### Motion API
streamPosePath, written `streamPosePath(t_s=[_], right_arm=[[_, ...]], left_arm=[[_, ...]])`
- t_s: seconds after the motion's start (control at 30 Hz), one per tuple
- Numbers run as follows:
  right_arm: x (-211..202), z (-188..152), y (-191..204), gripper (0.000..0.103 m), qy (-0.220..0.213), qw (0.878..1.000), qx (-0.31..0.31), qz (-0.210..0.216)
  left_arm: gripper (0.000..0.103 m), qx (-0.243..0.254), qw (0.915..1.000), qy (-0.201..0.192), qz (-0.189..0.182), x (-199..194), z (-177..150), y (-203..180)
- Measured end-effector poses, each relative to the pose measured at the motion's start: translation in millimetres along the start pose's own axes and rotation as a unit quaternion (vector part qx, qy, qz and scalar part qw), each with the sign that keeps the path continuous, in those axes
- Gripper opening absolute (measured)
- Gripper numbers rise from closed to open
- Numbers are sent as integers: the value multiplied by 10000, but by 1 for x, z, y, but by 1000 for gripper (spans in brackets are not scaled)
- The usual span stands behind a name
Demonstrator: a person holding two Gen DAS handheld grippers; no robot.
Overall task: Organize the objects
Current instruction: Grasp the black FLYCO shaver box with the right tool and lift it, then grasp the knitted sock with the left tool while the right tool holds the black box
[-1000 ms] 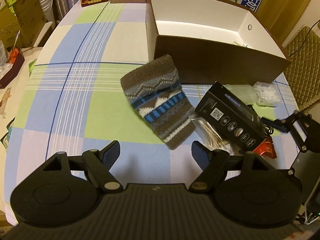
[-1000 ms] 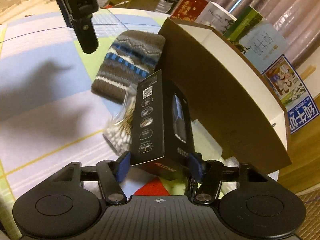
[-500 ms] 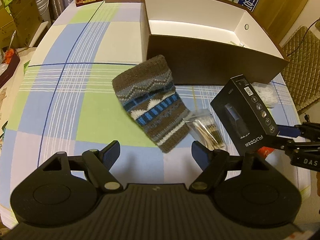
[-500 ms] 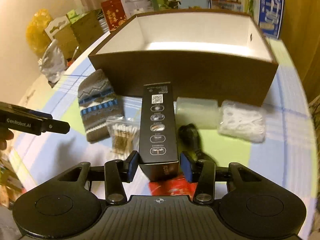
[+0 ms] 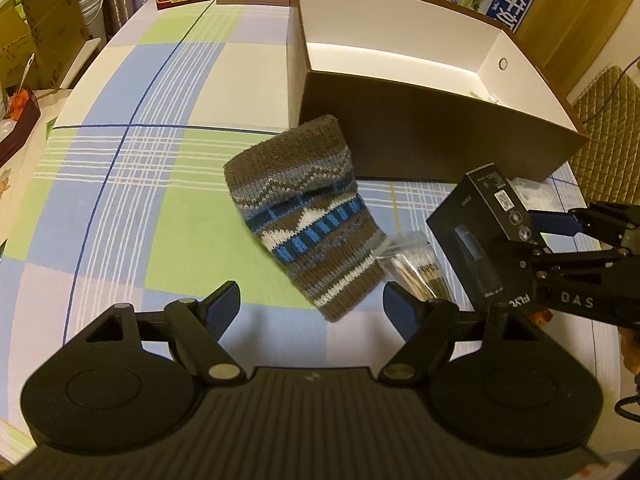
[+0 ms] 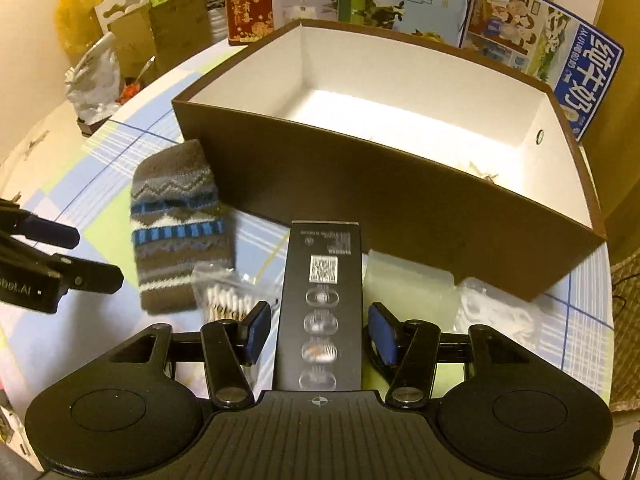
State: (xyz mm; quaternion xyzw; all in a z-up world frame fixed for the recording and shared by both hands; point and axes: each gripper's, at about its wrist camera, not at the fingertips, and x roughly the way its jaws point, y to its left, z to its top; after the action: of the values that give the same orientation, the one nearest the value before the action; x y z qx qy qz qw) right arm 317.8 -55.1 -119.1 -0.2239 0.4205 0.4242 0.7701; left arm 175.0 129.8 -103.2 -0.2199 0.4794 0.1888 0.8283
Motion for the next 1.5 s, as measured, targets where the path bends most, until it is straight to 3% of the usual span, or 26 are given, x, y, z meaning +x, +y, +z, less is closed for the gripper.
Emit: streamPosePath(t_s=[0.1,0.17,0.47,0.8,0.97,1.03,1.17,1.5], right_arm=[[8,4,0,51,98,10000,-1,3],[10,5,-1,41,114,9999,-21,-9],[-10,3,-19,40,-29,9984,547,116],[-42,3,-33,40,-308,9922,1184,229],[-53,2,-38,40,-389,9895,1385,161],[-57,2,-40,40,-405,9888,1433,112],[-64,-2,-46,40,-441,9870,1548,22],[-83,-8,-63,40,-639,9827,1734,-97]], left_arm=[[77,-44,9999,-90,-78,5,1,5],[78,-48,9998,-157,-113,9,3,8],[78,-18,9983,-456,-366,32,11,25],[77,-305,9965,-463,-629,62,25,44],[63,-426,9941,-492,-870,63,33,47],[37,-368,9943,-514,-860,61,34,45],[13,-343,9936,-574,-913,51,35,46],[8,-86,9898,-1020,-994,-5,32,29]])
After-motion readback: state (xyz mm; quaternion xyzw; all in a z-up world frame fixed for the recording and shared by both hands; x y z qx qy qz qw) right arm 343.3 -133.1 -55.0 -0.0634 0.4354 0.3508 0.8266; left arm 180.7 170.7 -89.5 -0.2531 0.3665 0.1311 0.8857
